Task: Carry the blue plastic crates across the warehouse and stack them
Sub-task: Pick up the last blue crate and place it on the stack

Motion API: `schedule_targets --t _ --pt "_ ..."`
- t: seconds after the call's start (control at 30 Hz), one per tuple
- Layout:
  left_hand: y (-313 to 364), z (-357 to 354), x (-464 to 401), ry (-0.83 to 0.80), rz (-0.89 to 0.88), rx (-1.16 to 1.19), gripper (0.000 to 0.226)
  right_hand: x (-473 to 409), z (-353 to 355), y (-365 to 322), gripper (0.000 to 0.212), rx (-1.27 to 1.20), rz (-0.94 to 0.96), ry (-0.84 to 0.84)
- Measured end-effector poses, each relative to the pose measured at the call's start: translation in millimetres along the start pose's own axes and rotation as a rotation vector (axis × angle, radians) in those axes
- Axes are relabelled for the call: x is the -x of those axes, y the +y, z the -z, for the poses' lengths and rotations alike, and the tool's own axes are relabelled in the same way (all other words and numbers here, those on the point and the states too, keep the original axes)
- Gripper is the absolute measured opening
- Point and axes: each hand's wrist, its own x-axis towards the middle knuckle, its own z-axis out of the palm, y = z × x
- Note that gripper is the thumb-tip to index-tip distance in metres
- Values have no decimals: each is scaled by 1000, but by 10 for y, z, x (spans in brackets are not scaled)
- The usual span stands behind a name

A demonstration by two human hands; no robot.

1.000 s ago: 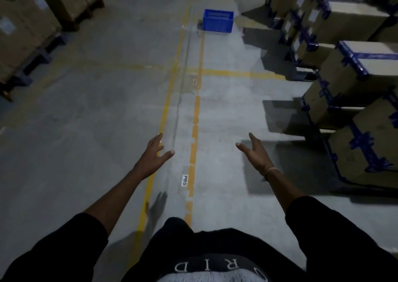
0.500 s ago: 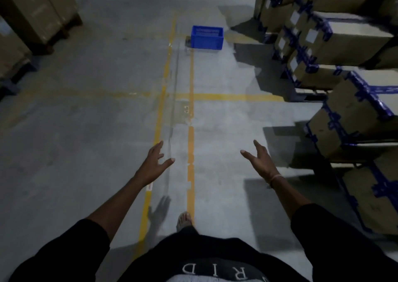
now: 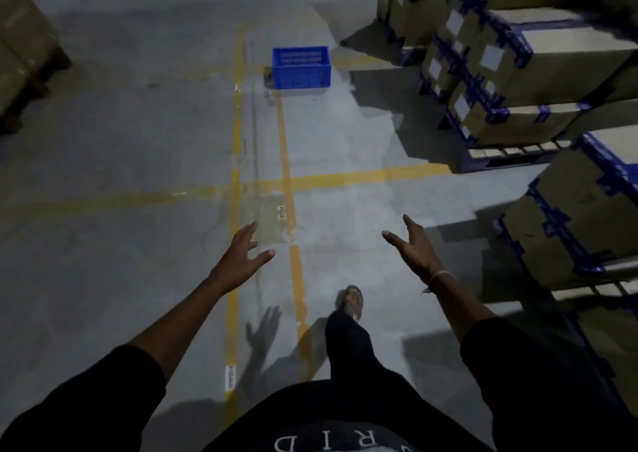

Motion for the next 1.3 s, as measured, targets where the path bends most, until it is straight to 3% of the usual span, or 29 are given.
schedule_targets --t 0.57,0.87,1.3 --pt "1085 633 -3820 120 54 131 85 -4214 631 -1489 89 44 28 -67" --pt "1022 1461 -6171 144 64 148 85 -6579 364 -2189 96 81 16 -63" --pt "1314 2919 -9292 12 35 64 90 -9303 -127 -3592 91 8 -54 -21"
